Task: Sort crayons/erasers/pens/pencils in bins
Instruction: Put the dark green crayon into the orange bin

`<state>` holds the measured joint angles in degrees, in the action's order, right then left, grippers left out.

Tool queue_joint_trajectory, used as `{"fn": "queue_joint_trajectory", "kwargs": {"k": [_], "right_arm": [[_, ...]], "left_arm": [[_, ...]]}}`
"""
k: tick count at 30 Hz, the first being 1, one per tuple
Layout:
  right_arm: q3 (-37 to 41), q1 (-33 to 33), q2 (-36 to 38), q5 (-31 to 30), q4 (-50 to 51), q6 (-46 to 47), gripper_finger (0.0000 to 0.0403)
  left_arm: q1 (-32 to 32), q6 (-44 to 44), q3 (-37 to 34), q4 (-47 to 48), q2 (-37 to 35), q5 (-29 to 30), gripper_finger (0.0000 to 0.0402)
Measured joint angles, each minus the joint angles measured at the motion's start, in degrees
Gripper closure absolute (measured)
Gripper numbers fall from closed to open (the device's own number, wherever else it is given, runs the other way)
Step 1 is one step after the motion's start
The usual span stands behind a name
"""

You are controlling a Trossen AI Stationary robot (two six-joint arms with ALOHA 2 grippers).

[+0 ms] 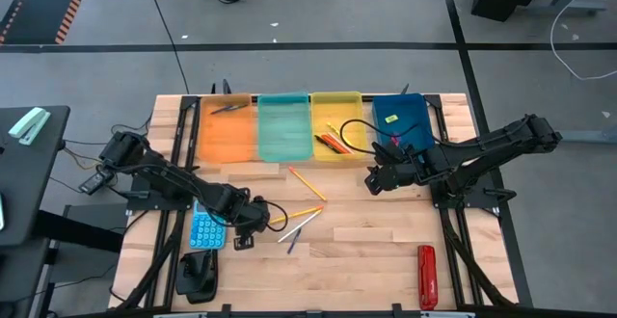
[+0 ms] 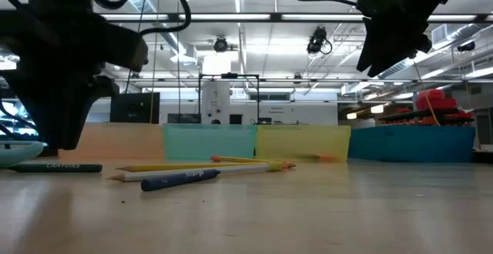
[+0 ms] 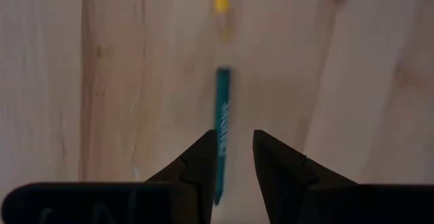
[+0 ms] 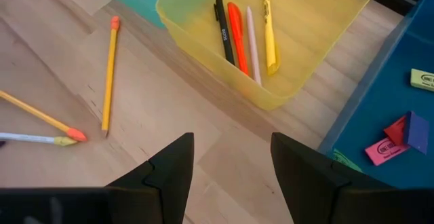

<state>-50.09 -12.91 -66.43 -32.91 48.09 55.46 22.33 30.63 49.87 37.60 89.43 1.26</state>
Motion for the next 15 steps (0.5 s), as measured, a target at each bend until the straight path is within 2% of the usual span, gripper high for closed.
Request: {"fn": "queue_joint_trajectory", "kwargs": {"k": [6,15], "right_arm": [[0.0,0.0,0.0,0.5,0.0,0.0,0.0198],[0.0,0.0,0.0,0.4,0.0,0.1,0.0198]], "left_arm": [[-0.7,0.2,-2.5,-3.2,0.0,-2.7,0.0296],[-1.1,-1.8,-2.6,-4.3,0.6,-2.8,0.0296]]}}
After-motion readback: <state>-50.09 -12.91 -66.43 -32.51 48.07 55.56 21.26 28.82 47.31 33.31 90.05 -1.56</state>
